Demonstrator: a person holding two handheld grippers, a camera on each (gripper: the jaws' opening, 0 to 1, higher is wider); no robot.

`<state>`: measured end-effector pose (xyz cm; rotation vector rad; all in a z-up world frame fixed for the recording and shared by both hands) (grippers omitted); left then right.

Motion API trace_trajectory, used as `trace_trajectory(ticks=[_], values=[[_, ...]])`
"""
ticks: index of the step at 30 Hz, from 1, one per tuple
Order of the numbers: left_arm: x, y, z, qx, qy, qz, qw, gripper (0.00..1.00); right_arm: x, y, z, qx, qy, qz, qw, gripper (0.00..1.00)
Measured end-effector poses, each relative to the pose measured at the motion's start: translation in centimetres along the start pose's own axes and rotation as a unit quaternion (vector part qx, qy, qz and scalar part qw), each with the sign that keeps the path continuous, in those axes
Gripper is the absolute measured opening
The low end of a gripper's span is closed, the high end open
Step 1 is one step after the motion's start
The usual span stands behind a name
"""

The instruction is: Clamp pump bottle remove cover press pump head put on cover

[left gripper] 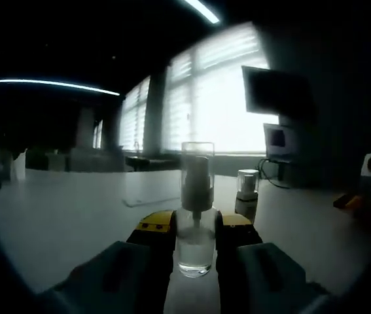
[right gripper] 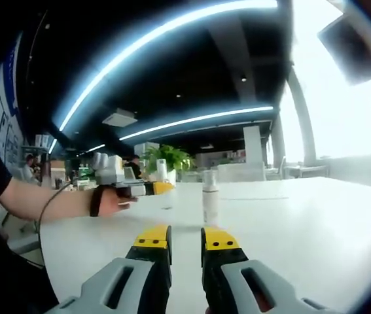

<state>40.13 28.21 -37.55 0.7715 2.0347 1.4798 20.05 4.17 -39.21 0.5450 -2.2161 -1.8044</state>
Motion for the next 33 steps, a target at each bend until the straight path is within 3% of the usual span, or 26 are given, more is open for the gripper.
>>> trace_trajectory(ticks=[6, 10, 12, 15, 20, 25, 31, 33], values=[[-0.2, -1.1, 0.2, 0.004, 0.016, 0.002, 0.9999, 0.15, 0.1, 0.0, 0.0, 0.003, 0.0, 0.0, 1.0, 0.12], [-0.6, -0.9, 0.8, -0.006, 0.023, -0.008, 0.9997, 0.14, 0.2, 0.0, 0.1, 0.006, 0.001, 0.0, 1.0, 0.12], [0.3, -0.6, 0.4, -0.004, 0.025, -0.012, 0.9996, 0.14, 0.2, 0.0, 0.2, 0.008, 0.001, 0.0, 1.0, 0.12], [-0.7, -1.1, 0.9, -0.004, 0.034, -0.006, 0.9994, 0.14, 0.1, 0.0, 0.3, 0.011, 0.001, 0.002, 0.9999, 0.12], [-1.0, -2.1, 0.5, -0.057, 0.038, 0.016, 0.9975, 0.14, 0.0, 0.0, 0.4, 0.015, 0.002, 0.004, 0.9999, 0.12], [-1.0, -2.4, 0.6, -0.06, 0.044, 0.025, 0.9969, 0.14, 0.1, 0.0, 0.4, 0.014, 0.002, 0.003, 0.9999, 0.12], [-0.9, -2.5, 0.8, -0.034, 0.045, 0.021, 0.9982, 0.15, 0.2, 0.0, 0.2, 0.013, 0.001, 0.001, 0.9999, 0.12], [-0.7, -2.5, 0.1, -0.035, 0.04, 0.023, 0.9983, 0.15, 0.2, 0.0, 0.2, 0.013, 0.002, 0.0, 0.9999, 0.12]])
Point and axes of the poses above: the point that each gripper's makers call its tool centre point, and the gripper's own axes: x roughly backward along the fingers, z roughly to its left, y roughly out of its top, the point moved 8 cm from there along x, roughly backward along the fingers, and after that the axes turned 15 degrees about x, right-handed, at the moved point
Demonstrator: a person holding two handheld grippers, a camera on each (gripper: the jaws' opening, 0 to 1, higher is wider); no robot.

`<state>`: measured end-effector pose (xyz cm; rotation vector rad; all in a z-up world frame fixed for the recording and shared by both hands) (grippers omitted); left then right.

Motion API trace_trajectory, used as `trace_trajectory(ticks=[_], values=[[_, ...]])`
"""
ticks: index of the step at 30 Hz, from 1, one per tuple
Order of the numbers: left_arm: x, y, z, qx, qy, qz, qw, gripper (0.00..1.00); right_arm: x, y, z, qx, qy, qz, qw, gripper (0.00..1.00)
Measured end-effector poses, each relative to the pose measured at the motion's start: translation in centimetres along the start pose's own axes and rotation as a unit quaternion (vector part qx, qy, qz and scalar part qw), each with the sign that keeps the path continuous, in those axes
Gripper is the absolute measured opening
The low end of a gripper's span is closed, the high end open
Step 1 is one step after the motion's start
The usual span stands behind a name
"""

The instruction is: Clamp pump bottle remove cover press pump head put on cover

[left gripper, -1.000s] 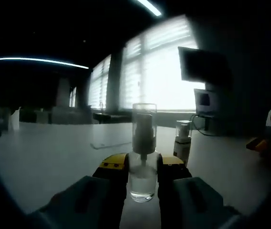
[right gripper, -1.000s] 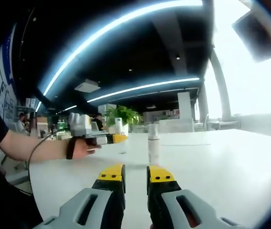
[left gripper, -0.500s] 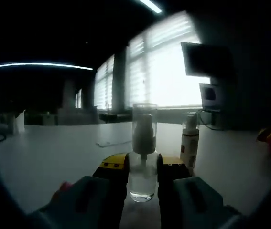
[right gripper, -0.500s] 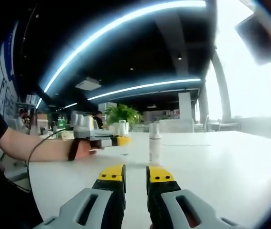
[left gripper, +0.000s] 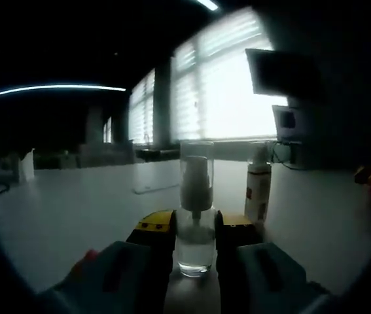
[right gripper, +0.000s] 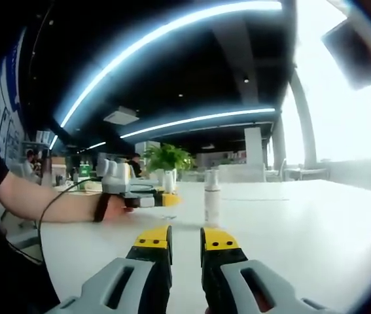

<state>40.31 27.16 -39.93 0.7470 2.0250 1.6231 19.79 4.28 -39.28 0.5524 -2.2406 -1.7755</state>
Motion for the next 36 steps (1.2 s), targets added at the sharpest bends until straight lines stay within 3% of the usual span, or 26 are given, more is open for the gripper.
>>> trace_trajectory(ticks=[4, 7, 17, 25, 32, 36], values=[[0.0, 0.1, 0.4, 0.009, -0.012, 0.008, 0.9999, 0.17, 0.0, 0.0, 0.1, 0.0, 0.004, 0.001, 1.0, 0.12], [0.0, -0.1, 0.7, 0.011, -0.028, 0.015, 0.9994, 0.24, 0.0, 0.0, 0.1, 0.002, 0.003, 0.0, 1.0, 0.12], [0.6, 0.3, 0.7, 0.011, -0.019, 0.008, 0.9997, 0.23, 0.1, 0.0, 0.1, -0.001, 0.003, -0.002, 1.0, 0.13], [1.0, 0.2, -0.3, 0.004, -0.033, 0.015, 0.9993, 0.24, 0.1, -0.1, 0.0, 0.0, 0.005, -0.001, 1.0, 0.13], [1.9, 0.4, 0.3, 0.015, -0.032, 0.009, 0.9993, 0.24, 0.1, -0.1, -0.1, -0.002, 0.004, -0.002, 1.0, 0.14], [2.8, 0.7, -0.2, 0.025, -0.036, 0.0, 0.999, 0.3, 0.1, 0.0, 0.0, -0.003, 0.003, -0.004, 1.0, 0.14]])
Point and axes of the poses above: the point that each gripper's makers call its tool centre point, and the gripper's own axes: x roughly backward along the fingers, z roughly to its left, y roughly out of its top, the point moved 8 cm from there along x, roughly backward along the fingers, and after that the axes turned 15 degrees about x, right-handed, at the moved point
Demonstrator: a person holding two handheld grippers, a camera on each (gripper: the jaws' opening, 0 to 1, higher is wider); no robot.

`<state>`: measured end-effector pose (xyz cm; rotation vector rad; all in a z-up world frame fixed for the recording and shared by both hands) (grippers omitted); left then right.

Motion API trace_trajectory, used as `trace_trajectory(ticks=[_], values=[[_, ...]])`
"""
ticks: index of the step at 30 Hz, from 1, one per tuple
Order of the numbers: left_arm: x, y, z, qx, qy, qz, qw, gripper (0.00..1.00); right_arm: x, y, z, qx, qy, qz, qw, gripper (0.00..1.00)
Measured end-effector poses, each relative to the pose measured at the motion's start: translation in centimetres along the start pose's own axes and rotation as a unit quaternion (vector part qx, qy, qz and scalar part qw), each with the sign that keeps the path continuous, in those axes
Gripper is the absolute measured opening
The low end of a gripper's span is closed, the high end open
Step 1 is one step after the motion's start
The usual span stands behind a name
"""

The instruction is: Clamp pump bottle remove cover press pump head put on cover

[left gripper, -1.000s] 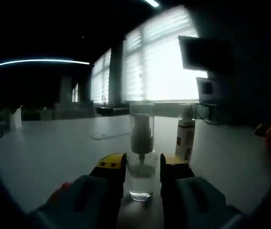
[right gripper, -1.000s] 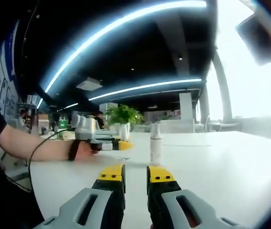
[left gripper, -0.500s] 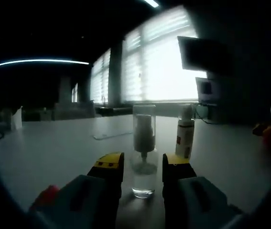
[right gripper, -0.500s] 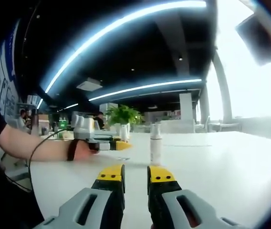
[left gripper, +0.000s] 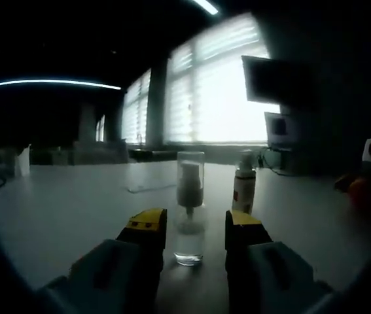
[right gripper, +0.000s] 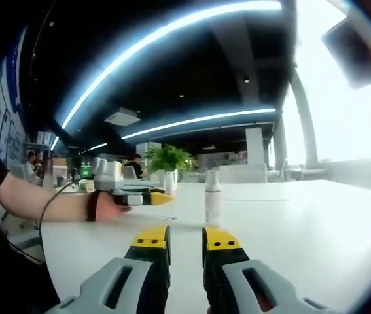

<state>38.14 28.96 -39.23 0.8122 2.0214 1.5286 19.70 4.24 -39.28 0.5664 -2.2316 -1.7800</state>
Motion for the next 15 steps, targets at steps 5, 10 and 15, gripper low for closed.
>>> trace_trajectory(ticks=[5, 10, 15], values=[[1.2, 0.1, -0.5, 0.003, -0.001, -0.007, 1.0, 0.34, 0.0, 0.0, 0.0, -0.001, 0.0, -0.002, 1.0, 0.14], [2.5, 0.2, -0.8, 0.009, -0.003, -0.013, 0.9999, 0.33, 0.1, 0.1, 0.0, -0.002, 0.0, -0.004, 1.0, 0.14], [4.9, 0.3, -2.5, 0.016, -0.011, -0.021, 0.9996, 0.31, 0.0, 0.1, 0.0, -0.005, 0.0, -0.004, 1.0, 0.15]])
Point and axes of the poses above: the point that each gripper's makers call its tool centre point, and the gripper's own axes: x roughly backward along the fingers, z roughly to its left, y roughly out of its top, the point moved 8 cm from there along x, roughly backward along the fingers, and after that the axes turned 15 degrees about x, right-handed, at the moved point
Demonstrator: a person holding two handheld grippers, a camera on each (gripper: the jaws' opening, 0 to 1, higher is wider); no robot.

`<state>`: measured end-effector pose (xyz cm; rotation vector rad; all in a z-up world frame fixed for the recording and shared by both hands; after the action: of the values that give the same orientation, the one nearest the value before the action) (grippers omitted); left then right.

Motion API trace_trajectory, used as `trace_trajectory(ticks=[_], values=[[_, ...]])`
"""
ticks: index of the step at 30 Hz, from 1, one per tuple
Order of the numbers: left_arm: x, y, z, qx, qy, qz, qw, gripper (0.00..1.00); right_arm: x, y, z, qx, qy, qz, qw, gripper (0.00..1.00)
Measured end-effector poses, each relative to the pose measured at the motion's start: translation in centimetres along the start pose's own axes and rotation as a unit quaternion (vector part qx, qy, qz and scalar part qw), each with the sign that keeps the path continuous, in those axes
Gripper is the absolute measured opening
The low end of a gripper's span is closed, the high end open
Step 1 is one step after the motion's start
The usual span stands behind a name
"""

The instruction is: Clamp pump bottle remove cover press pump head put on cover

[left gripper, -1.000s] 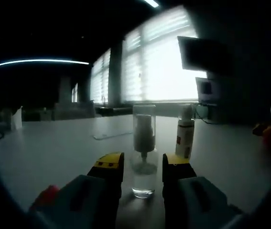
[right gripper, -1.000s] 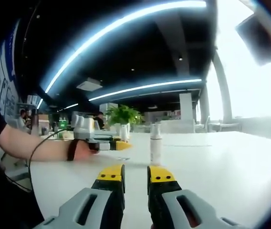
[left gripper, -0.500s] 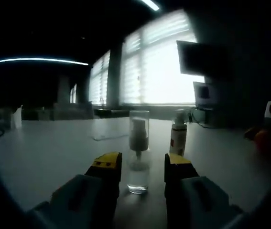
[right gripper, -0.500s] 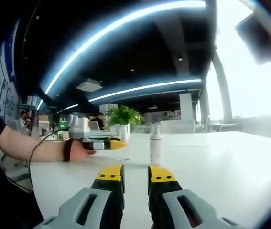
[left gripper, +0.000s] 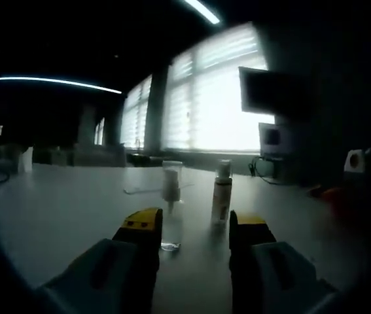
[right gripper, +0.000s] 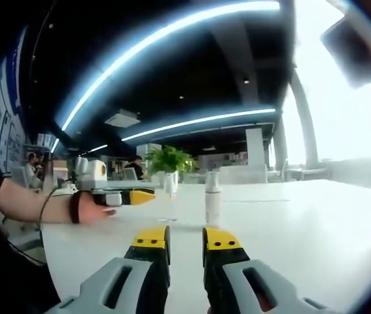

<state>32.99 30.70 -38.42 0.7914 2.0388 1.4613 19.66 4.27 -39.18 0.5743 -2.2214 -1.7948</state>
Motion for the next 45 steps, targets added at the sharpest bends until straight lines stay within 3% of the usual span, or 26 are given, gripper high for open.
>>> trace_trajectory(ticks=[10, 15, 18, 21, 28, 34, 39, 41, 45], values=[[3.8, 1.7, -2.3, -0.011, -0.002, -0.012, 0.9999, 0.32, 0.0, -0.1, -0.2, 0.001, 0.0, -0.002, 1.0, 0.16], [5.3, 1.1, -3.8, -0.032, 0.004, 0.0, 0.9995, 0.31, 0.1, 0.0, -0.4, -0.013, 0.002, -0.007, 0.9999, 0.16], [6.0, 0.7, -3.9, -0.036, 0.006, 0.004, 0.9993, 0.31, 0.1, 0.0, -0.3, -0.017, 0.002, -0.008, 0.9998, 0.16], [6.9, 0.5, -3.4, -0.009, 0.012, 0.0, 0.9999, 0.3, 0.1, -0.1, -0.4, -0.013, 0.005, -0.006, 0.9999, 0.17], [10.0, 0.5, -3.3, -0.01, 0.032, -0.016, 0.9993, 0.33, 0.0, 0.0, -0.2, -0.011, 0.01, -0.007, 0.9999, 0.17], [11.0, 0.0, -2.6, 0.011, 0.044, -0.028, 0.9986, 0.34, 0.1, 0.0, 0.1, -0.005, 0.012, -0.005, 0.9999, 0.17], [10.4, -0.5, -3.1, -0.006, 0.033, -0.016, 0.9993, 0.34, 0.0, 0.0, 0.4, 0.002, 0.017, -0.002, 0.9999, 0.16], [10.5, -1.0, -3.4, -0.03, 0.029, -0.001, 0.9991, 0.33, 0.1, 0.0, 0.4, 0.006, 0.017, -0.001, 0.9998, 0.16], [10.9, -0.9, -3.5, -0.045, 0.036, -0.009, 0.9983, 0.32, 0.0, 0.0, 0.4, 0.008, 0.017, -0.002, 0.9998, 0.16]])
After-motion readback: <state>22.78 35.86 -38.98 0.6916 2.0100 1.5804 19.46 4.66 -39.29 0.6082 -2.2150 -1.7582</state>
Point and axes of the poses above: the point that each gripper's makers call its tool centre point, and the gripper's own axes: x roughly backward along the fingers, z roughly to its left, y roughly out of its top, the point moved 8 cm from there along x, roughly backward along the fingers, and after that the axes turned 15 degrees about x, right-handed, at the moved point
